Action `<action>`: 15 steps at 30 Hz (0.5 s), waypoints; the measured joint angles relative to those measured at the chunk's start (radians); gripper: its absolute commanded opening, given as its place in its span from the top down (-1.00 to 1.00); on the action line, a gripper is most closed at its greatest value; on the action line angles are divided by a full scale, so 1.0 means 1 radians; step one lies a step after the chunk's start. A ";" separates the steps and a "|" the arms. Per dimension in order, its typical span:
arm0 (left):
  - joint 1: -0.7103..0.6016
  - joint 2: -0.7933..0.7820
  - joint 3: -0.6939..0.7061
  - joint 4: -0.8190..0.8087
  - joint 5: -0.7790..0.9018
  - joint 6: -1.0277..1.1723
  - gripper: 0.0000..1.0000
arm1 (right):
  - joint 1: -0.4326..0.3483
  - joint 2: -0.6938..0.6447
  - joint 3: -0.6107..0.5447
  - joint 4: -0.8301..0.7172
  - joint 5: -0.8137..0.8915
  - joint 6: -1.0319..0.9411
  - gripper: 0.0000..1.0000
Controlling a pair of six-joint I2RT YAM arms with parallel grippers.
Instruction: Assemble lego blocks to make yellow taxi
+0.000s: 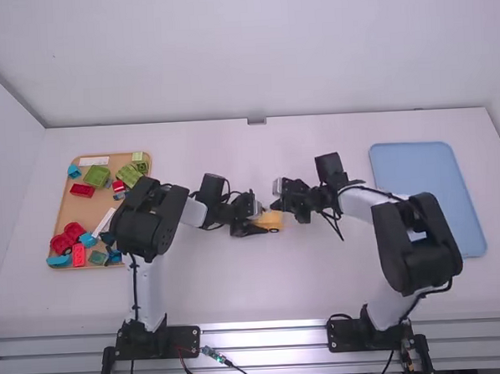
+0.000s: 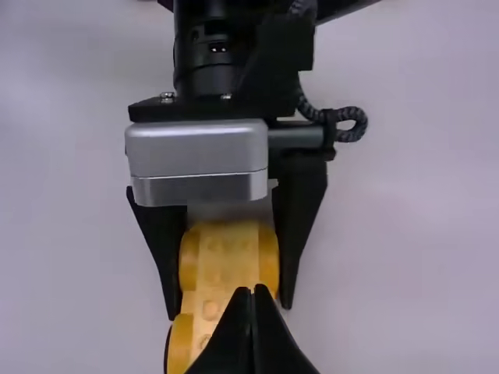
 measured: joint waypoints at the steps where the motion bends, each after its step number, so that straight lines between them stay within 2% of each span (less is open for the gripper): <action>1: 0.000 0.000 0.000 0.000 0.000 0.000 0.88 | 0.003 0.014 -0.002 0.009 -0.002 0.005 1.00; 10: 0.000 0.000 0.000 0.000 0.000 -0.003 0.89 | 0.009 0.111 -0.003 0.016 -0.005 0.025 1.00; 15: 0.000 0.000 0.000 -0.001 0.000 -0.008 0.90 | 0.002 0.169 0.000 0.073 -0.050 0.030 1.00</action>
